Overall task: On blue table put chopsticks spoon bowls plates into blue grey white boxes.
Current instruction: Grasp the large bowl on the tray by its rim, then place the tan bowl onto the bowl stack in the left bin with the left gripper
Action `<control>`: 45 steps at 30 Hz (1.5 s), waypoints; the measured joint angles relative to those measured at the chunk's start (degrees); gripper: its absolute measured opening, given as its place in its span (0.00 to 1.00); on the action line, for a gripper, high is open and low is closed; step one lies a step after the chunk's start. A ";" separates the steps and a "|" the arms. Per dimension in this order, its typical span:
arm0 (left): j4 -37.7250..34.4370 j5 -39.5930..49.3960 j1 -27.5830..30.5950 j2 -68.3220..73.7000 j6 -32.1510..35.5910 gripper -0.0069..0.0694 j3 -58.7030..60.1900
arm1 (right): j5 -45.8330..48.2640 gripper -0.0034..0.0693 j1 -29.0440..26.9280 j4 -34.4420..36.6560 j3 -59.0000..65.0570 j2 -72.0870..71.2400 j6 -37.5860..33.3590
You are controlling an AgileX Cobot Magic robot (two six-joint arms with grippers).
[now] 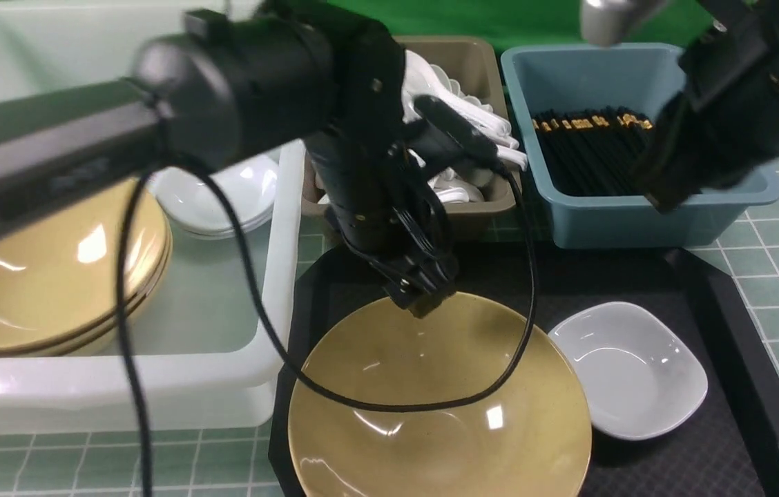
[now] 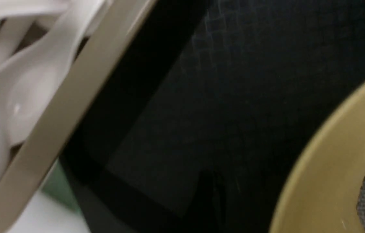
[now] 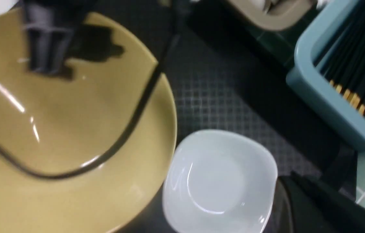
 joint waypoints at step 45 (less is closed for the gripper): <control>-21.90 -7.10 67.81 -39.19 -11.08 0.10 25.25 | -0.20 0.11 29.55 1.81 -33.33 19.17 -9.41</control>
